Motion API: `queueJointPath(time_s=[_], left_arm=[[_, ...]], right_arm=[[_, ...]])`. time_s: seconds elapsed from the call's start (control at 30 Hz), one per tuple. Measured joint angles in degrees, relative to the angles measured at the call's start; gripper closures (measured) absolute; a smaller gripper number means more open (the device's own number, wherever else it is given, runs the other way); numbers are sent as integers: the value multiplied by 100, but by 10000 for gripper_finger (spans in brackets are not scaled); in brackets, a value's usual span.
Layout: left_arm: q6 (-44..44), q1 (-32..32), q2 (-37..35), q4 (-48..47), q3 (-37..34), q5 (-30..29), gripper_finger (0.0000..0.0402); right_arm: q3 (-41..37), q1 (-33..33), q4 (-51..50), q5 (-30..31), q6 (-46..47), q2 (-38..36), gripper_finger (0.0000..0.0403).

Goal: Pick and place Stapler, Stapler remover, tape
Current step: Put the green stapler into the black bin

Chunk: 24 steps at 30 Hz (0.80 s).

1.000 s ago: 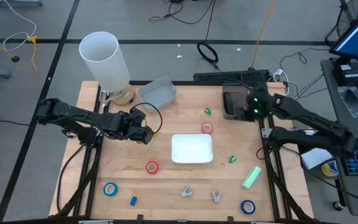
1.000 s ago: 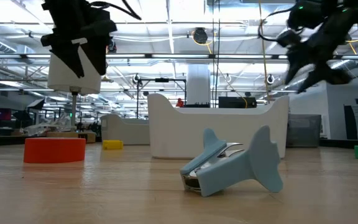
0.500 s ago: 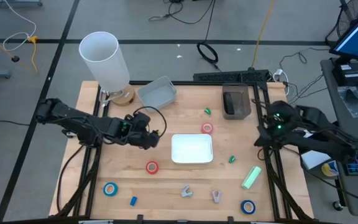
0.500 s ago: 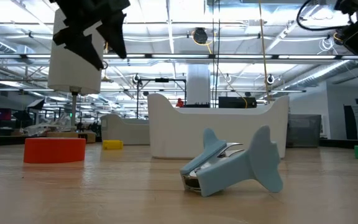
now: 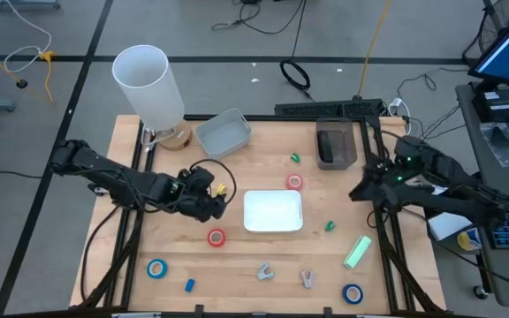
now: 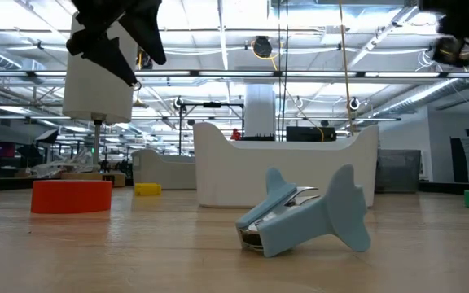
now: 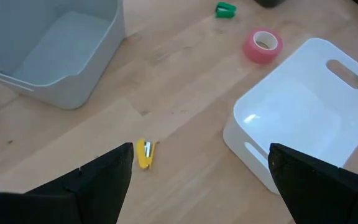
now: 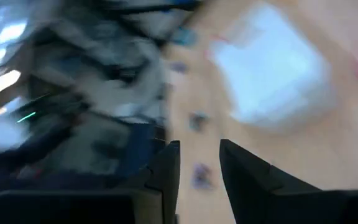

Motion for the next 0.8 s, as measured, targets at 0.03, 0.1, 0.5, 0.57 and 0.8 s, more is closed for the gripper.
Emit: queueJointPath(time_s=[0.03,0.1,0.5,0.57,0.8], left_arm=[[16,-34,0,0,0,3,36],[13,-94,0,0,0,4,36],[49,-321,0,-7,0,17,36],[39,-327,0,-7,0,19,36],[38,-325,0,119,0,17,36]], right_arm=[[-140,23,584,-325,-13,6,298],[-449,116,1749,-650,200,81,298],[-1169,2114,3954,-1064,-469,1389,298],[-1167,2503,4004,-1052,-842,1630,298],[-1167,3474,3643,-612,-1804,2189,298]])
